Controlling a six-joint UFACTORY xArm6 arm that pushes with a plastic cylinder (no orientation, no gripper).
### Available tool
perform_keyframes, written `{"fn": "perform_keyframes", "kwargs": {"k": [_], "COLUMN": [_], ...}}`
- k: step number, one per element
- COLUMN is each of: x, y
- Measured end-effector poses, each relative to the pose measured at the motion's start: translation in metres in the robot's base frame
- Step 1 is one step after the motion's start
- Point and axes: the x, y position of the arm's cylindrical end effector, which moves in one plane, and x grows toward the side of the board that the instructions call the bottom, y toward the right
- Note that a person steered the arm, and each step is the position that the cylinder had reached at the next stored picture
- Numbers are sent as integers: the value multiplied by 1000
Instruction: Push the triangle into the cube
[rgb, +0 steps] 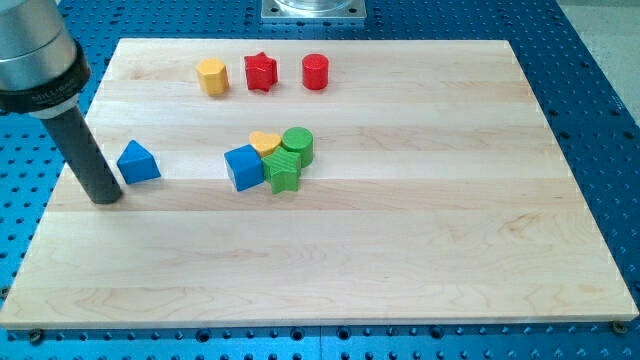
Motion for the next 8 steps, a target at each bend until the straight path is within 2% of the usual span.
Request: {"fn": "perform_keyframes", "kwargs": {"k": [1,2,3,4,5,6,8], "x": [-34,-59,-72,-74,-102,-103,-95], "y": [36,40,38,87,91,121,134]}}
